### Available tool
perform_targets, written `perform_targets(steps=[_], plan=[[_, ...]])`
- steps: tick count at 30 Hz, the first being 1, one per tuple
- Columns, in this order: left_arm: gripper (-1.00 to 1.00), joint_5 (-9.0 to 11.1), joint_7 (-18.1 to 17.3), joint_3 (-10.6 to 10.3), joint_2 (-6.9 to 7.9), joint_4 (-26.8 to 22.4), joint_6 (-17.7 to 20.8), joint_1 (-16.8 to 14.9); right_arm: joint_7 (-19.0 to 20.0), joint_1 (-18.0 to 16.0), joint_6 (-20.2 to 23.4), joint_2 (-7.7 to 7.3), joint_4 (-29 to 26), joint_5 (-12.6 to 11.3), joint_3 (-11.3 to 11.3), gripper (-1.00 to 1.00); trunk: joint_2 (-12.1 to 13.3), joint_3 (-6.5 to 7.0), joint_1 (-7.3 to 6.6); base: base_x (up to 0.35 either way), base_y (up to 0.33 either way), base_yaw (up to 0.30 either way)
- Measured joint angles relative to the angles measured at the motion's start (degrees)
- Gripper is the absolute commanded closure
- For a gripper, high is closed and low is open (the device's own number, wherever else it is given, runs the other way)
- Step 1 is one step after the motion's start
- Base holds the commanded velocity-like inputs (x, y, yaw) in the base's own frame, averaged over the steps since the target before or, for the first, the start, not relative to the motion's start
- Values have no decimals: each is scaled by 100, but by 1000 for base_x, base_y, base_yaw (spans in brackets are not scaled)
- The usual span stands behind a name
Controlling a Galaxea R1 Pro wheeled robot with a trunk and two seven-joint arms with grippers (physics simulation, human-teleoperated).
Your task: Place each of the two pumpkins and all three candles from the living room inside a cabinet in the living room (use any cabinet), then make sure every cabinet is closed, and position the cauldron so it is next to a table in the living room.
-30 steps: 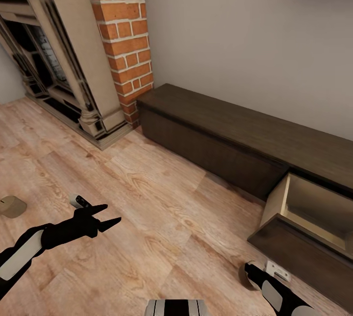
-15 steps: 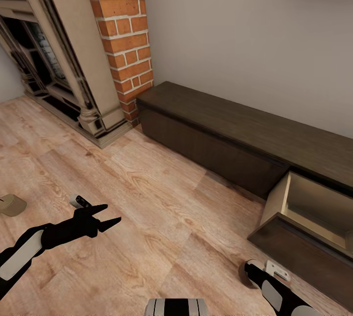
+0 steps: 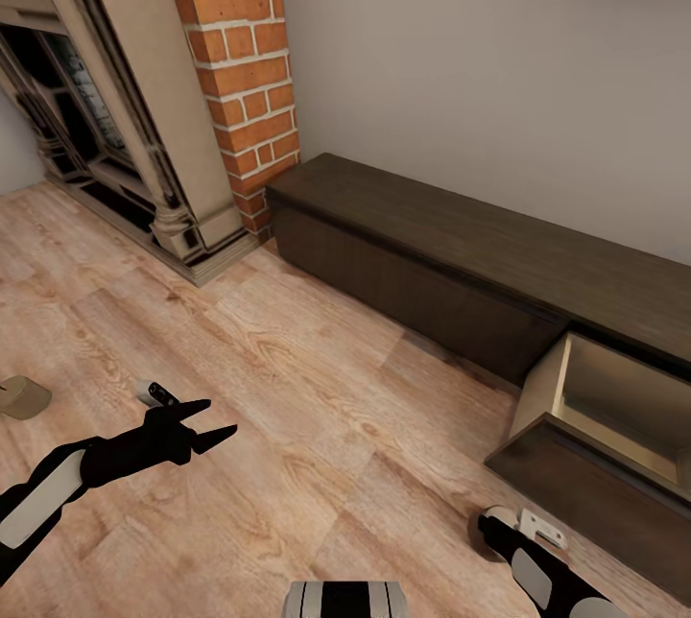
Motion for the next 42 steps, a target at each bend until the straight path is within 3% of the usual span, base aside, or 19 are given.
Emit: perform_targets(steps=[10, 11, 42], plan=[[-100, 0, 0, 0, 0, 0, 0, 1, 0, 0, 0, 0, 0, -1, 0, -100, 0, 0, 0, 0, 0, 0], [-100, 0, 0, 0, 0, 0, 0, 0, 0, 0, 0, 0, 0, -2, 1, 100, 0, 0, 0, 0, 0, 0], [-100, -1, 0, -8, 0, 5, -1, 2, 22, 2, -21, -19, 4, -18, -18, 100, 2, 21, -2, 0, 0, 0]])
